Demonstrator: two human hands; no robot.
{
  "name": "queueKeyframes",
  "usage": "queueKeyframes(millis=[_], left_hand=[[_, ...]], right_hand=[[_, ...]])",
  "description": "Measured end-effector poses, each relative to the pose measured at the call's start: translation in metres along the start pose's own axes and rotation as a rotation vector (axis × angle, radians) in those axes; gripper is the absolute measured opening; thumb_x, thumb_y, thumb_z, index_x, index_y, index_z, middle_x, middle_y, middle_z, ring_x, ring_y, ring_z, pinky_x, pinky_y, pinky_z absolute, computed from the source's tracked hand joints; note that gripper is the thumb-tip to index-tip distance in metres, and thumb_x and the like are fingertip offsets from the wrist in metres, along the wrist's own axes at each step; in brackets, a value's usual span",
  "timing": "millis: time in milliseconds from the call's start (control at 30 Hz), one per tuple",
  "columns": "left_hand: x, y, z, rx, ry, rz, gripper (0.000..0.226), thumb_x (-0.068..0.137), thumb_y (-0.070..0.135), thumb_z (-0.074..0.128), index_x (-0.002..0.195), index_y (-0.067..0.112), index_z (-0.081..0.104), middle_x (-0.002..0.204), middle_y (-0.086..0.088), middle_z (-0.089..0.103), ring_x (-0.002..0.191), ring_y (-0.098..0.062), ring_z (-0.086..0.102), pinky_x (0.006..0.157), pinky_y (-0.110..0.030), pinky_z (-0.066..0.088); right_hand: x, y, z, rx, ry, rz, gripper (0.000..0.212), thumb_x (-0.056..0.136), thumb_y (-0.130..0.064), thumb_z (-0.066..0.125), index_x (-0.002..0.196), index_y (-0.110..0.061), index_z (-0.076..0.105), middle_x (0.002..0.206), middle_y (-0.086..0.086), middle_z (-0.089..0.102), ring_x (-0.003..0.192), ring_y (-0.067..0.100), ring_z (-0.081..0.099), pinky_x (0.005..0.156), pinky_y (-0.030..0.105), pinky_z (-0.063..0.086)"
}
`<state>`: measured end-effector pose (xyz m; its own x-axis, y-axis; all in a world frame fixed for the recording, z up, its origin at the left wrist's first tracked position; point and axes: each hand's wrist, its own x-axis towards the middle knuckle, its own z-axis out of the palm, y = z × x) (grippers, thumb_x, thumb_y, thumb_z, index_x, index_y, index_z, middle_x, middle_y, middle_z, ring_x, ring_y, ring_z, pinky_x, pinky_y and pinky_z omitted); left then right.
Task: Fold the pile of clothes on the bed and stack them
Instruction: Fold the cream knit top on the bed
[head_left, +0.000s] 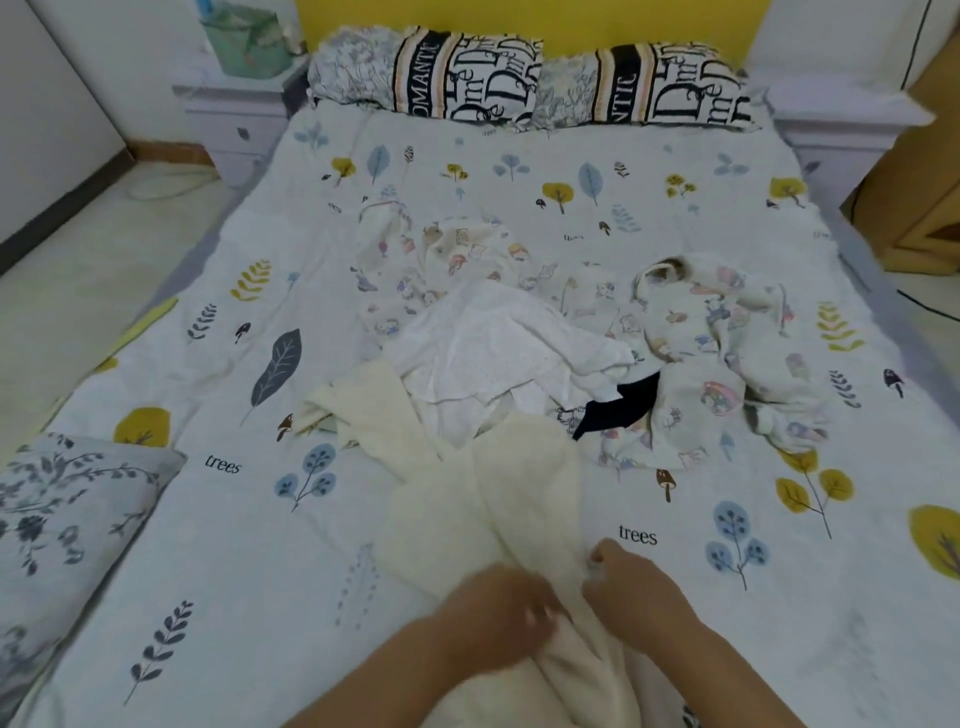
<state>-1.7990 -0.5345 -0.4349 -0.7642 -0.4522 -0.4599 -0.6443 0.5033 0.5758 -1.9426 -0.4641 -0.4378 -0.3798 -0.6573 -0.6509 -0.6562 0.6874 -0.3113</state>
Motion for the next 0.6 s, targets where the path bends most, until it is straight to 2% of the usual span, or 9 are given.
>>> queueKeyframes(millis=[67,133,200,333,400,467,500,533,600], left_hand=[[0.009,-0.021,-0.012,-0.054,0.343,-0.207,0.029,0.091,0.018,0.048,0.117,0.018,0.061,0.12,-0.004,0.06,0.112,-0.02,0.053,0.091,-0.023,0.035],[0.019,-0.052,-0.024,0.004,0.526,-0.393,0.032,0.089,0.015,0.048,0.12,0.013,0.056,0.121,-0.009,0.055,0.112,-0.025,0.05,0.089,-0.029,0.038],[0.028,-0.085,-0.031,0.014,0.516,-0.57,0.04,0.089,0.02,0.05,0.127,0.009,0.046,0.127,-0.012,0.047,0.118,-0.03,0.045,0.093,-0.035,0.038],[0.05,-0.129,-0.029,-0.248,0.415,-0.736,0.058,0.088,0.033,0.058,0.13,-0.001,0.036,0.129,-0.019,0.048,0.121,-0.035,0.045,0.098,-0.039,0.038],[0.05,-0.129,-0.029,-0.275,0.342,-0.695,0.038,0.088,0.029,0.06,0.11,0.0,0.051,0.109,-0.015,0.057,0.108,-0.032,0.054,0.082,-0.032,0.042],[0.044,-0.114,-0.031,-0.349,0.373,-0.569,0.019,0.085,0.021,0.061,0.081,0.004,0.054,0.08,-0.007,0.055,0.082,-0.025,0.057,0.062,-0.028,0.039],[0.04,-0.101,-0.032,-0.446,0.389,-0.481,0.016,0.084,0.018,0.062,0.079,0.004,0.055,0.075,-0.005,0.054,0.073,-0.02,0.055,0.059,-0.026,0.039],[0.036,-0.084,-0.033,-0.563,0.368,-0.402,0.013,0.083,0.015,0.063,0.081,0.003,0.057,0.074,-0.005,0.056,0.068,-0.017,0.054,0.059,-0.025,0.041],[0.029,-0.052,-0.038,-0.897,0.211,-0.262,0.007,0.087,0.008,0.056,0.084,0.001,0.057,0.074,-0.006,0.057,0.063,-0.012,0.055,0.058,-0.021,0.044]], right_hand=[[0.002,-0.006,0.012,0.042,0.105,-0.066,0.038,0.093,-0.031,0.043,0.129,-0.018,0.041,0.126,0.004,0.048,0.115,0.02,0.048,0.089,0.027,0.037],[0.003,-0.018,0.027,0.027,0.134,-0.162,0.043,0.093,-0.037,0.044,0.132,-0.021,0.038,0.129,0.003,0.044,0.12,0.021,0.043,0.095,0.027,0.035],[0.005,-0.03,0.043,-0.038,0.129,-0.241,0.048,0.091,-0.04,0.046,0.134,-0.021,0.035,0.13,0.003,0.041,0.122,0.021,0.039,0.097,0.028,0.034],[0.015,-0.04,0.063,-0.117,0.16,-0.296,0.06,0.087,-0.045,0.05,0.138,-0.023,0.029,0.132,0.001,0.035,0.123,0.021,0.034,0.1,0.032,0.033],[0.021,-0.04,0.066,-0.081,0.171,-0.302,0.064,0.084,-0.049,0.048,0.139,-0.023,0.029,0.132,0.001,0.035,0.124,0.021,0.034,0.101,0.032,0.032],[0.022,-0.042,0.065,0.035,0.144,-0.284,0.076,0.073,-0.062,0.041,0.137,-0.023,0.031,0.13,-0.001,0.037,0.124,0.019,0.035,0.102,0.03,0.032],[0.021,-0.044,0.063,0.169,0.12,-0.272,0.078,0.07,-0.065,0.041,0.136,-0.024,0.032,0.128,-0.003,0.039,0.123,0.017,0.037,0.102,0.029,0.033],[0.018,-0.049,0.058,0.364,0.089,-0.254,0.072,0.074,-0.064,0.049,0.133,-0.025,0.035,0.125,-0.006,0.042,0.12,0.013,0.041,0.099,0.026,0.035],[0.014,-0.058,0.051,0.8,0.009,-0.241,0.042,0.084,-0.042,0.063,0.118,-0.026,0.042,0.114,-0.008,0.052,0.106,0.007,0.052,0.088,0.021,0.044]])
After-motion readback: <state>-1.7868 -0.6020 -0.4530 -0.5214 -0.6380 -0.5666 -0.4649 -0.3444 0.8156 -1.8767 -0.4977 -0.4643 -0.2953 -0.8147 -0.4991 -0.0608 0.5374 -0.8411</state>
